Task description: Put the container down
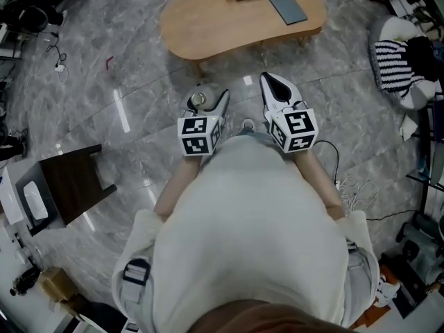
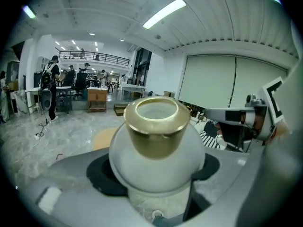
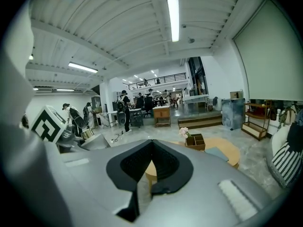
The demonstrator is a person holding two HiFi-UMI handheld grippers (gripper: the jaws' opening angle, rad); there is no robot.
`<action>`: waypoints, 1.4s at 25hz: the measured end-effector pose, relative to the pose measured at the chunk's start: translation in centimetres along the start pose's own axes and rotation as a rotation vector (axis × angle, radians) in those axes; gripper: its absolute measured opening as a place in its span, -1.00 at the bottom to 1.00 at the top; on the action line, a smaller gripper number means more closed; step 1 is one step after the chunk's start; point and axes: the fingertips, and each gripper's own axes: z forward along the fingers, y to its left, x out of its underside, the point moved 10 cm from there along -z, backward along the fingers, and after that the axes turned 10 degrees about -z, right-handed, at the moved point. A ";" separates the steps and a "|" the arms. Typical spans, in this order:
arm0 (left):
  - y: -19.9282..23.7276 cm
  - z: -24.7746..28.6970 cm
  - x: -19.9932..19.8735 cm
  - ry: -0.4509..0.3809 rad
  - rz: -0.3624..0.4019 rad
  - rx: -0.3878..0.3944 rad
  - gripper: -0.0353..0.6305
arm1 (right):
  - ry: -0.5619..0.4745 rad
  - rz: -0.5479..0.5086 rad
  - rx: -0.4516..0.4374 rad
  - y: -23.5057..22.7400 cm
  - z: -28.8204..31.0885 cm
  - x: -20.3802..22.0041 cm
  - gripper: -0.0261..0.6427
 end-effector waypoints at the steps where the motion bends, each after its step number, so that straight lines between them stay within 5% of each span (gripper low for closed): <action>1: -0.1 0.8 -0.4 -0.002 -0.006 -0.006 0.16 | 0.001 -0.003 -0.008 -0.8 0.6 -0.1 -0.92; 17: -1.1 8.7 -3.2 -0.007 -0.048 -0.050 0.16 | 0.051 0.009 -0.082 -7.3 5.9 0.6 -0.92; 35: 4.8 21.5 -6.9 0.099 -0.027 -0.023 0.16 | 0.158 0.079 -0.045 -12.6 17.0 1.9 -0.92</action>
